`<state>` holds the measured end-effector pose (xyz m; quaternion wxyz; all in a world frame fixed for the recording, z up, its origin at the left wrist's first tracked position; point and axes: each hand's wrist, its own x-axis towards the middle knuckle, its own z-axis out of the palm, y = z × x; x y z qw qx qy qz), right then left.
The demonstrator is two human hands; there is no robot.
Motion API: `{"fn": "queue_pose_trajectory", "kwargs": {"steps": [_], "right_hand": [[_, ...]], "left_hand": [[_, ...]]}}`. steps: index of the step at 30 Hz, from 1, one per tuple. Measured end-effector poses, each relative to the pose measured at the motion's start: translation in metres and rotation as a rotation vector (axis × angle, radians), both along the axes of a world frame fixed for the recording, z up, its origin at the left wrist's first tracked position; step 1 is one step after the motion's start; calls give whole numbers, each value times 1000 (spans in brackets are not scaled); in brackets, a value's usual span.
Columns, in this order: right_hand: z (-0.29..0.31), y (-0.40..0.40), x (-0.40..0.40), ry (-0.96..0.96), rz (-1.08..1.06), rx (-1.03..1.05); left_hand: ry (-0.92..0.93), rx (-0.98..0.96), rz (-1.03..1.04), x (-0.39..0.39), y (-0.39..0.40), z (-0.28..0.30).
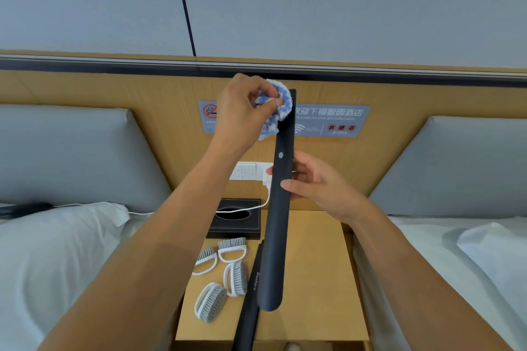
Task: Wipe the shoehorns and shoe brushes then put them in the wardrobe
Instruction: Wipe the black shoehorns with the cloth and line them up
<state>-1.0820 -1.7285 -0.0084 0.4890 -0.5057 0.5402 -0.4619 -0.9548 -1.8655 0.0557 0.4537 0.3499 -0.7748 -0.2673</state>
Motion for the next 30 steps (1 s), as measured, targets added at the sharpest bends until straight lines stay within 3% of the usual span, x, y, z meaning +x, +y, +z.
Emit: {"fn": "queue_pose_trajectory", "kwargs": {"steps": [3, 7, 14, 22, 30], "right_hand": [[-13, 4, -7, -3, -84, 49], [-41, 11, -23, 151, -269, 158], [-127, 28, -56, 214, -498, 407], [-230, 53, -86, 495, -550, 623], [-321, 42, -114, 640, -522, 812]], "left_hand": [[-13, 2, -8, 3, 0, -12], [-63, 65, -12, 7, -1, -40], [-175, 199, -76, -10, 18, -100], [-264, 347, -136, -40, 46, -190], [-285, 481, -163, -63, 57, -269]]}}
